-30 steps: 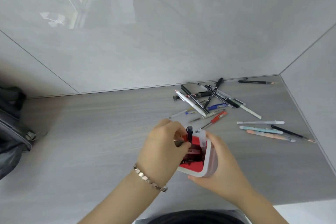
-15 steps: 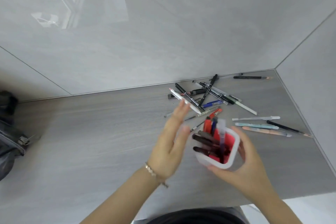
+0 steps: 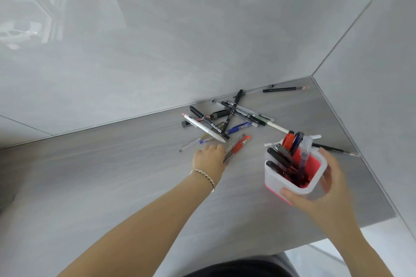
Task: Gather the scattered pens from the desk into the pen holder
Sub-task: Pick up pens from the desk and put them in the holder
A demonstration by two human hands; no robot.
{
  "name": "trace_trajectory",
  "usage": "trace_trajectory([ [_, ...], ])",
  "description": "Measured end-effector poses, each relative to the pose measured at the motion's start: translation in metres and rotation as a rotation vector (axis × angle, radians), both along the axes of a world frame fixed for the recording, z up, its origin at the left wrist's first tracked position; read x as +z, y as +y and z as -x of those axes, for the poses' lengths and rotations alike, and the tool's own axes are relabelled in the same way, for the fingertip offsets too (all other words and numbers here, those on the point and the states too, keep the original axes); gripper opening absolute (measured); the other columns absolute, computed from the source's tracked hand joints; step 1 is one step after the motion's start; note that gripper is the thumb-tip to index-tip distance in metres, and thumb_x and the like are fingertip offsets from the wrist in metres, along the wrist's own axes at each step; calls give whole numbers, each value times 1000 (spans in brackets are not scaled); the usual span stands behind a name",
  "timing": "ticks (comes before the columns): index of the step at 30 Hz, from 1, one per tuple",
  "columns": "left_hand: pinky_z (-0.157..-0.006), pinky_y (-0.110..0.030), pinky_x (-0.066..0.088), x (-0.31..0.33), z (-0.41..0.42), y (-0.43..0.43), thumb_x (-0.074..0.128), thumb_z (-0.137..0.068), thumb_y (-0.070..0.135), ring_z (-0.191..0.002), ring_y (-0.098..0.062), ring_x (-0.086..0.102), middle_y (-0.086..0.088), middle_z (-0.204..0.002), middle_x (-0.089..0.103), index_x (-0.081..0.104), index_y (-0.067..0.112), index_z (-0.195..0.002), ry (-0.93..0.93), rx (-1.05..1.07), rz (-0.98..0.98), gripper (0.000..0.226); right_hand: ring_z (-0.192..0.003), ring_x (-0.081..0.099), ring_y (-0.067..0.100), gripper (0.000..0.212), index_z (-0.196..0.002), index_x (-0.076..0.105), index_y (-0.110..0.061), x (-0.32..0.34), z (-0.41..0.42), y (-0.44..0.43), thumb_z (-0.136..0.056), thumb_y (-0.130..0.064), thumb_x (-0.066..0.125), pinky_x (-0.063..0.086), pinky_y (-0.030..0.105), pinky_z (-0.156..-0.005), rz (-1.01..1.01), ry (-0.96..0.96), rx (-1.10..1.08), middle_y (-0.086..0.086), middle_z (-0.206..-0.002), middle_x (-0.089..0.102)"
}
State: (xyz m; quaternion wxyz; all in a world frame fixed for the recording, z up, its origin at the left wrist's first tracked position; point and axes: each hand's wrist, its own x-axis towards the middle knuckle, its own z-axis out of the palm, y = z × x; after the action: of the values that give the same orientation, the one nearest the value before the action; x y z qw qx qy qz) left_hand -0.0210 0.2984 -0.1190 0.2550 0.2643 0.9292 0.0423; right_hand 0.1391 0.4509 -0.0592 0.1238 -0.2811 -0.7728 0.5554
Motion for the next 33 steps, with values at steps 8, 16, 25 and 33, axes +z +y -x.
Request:
trace_trajectory([
  [8,-85,-38,42,8,-34,-52,50,-87,18,-109,-30,50,-12,-120,51,44,9,-114,-85,-49,208,29,-97,51,-19,82,-103,42,-57,1,8,-16,-34,-42,84,43,-1,-71,44,-44,99,-43,-101,54],
  [16,-83,-37,46,-6,-33,-29,52,-88,10,-111,-30,50,-15,-121,52,46,3,-115,-13,-130,192,29,-102,49,-18,90,-114,41,-49,-1,8,-29,-48,-9,88,41,16,-84,33,-75,150,-33,-108,55],
  [25,-57,-15,42,35,-26,-83,44,-92,5,-65,-18,52,-4,-62,56,52,18,-74,-160,684,-744,24,-103,52,-12,87,-105,44,-55,-1,4,-47,-48,-6,88,45,9,-77,41,-112,230,-38,-109,54],
  [33,-65,-15,53,131,-50,-87,49,-72,5,-69,-5,65,10,-60,67,73,23,-71,-572,767,-1701,30,-98,52,-19,79,-103,45,-45,4,29,-87,-53,2,84,40,-5,-74,142,-134,378,-28,-104,62],
])
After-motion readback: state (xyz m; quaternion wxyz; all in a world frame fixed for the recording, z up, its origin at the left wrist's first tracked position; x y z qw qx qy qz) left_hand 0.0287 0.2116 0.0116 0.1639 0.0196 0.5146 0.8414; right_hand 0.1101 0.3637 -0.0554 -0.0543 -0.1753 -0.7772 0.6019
